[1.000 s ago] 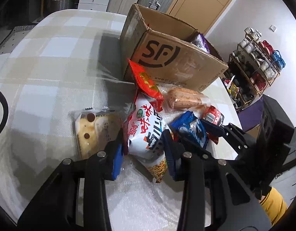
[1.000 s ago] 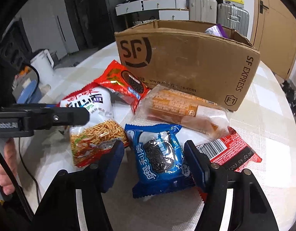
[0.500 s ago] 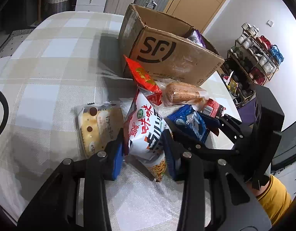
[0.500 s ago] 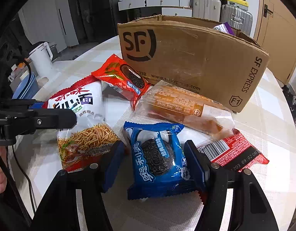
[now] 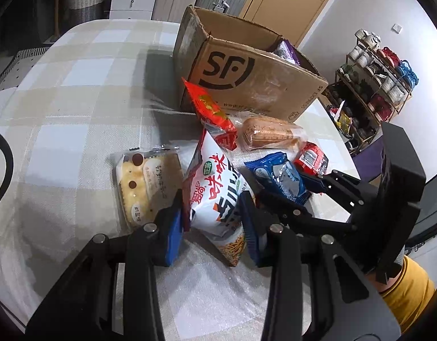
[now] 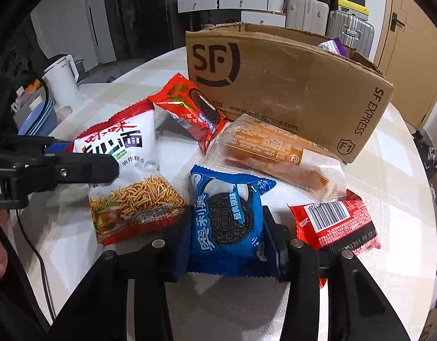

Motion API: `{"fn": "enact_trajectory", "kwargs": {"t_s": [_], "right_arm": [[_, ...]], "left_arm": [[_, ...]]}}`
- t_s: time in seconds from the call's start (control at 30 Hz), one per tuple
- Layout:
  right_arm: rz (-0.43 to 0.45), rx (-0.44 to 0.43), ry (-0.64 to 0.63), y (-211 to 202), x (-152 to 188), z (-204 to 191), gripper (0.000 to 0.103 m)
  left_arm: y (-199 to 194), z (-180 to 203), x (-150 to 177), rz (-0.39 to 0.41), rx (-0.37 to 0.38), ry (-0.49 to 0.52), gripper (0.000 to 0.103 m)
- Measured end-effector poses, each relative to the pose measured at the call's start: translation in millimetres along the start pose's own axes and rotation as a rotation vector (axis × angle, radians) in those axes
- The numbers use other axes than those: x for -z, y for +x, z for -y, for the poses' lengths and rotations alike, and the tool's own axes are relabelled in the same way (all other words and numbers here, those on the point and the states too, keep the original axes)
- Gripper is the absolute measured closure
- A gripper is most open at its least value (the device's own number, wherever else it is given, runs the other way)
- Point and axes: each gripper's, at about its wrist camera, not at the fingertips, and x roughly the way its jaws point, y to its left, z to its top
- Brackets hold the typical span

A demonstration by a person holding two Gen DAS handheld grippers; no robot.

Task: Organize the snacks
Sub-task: 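Lift both held snacks and carry them over the cardboard box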

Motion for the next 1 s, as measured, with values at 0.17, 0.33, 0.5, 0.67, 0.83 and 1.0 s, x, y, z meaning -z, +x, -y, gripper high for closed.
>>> {"fn": "enact_trajectory", "kwargs": {"t_s": [0.17,0.33,0.5,0.67,0.83,1.0], "right_arm": [[0.024,-0.008,0.035,-11.9,3.8,9.6,0.059],[0.039,-0.046,0.096,-23.2,6.4,18.5,0.059],[0.053,-0.054,0.122,-35.2,7.8,25.3,0.059],[0.087,-0.074,0.141,-55.1,12.0,22.9,0.059],[0.133,-0.101,0.166,-82.2,21.5,18.9,0.059],[0.192,-0.12,0.196,-104.6,28.1,10.1,0.059]], "left_arm": [[-2.5,0.0,4.6,-0.01,0.014,-0.007,0.069],[-8.2,1.6,10.7,-0.011,0.028,-0.005,0.069],[-22.5,6.0,15.4,0.025,0.023,0.007,0.069],[-39.5,13.5,22.6,0.058,0.008,0.035,0.069],[-60.1,16.2,30.2,0.085,0.009,0.043,0.069],[-83.7,19.2,39.1,0.125,0.005,0.039,0.069]]}}
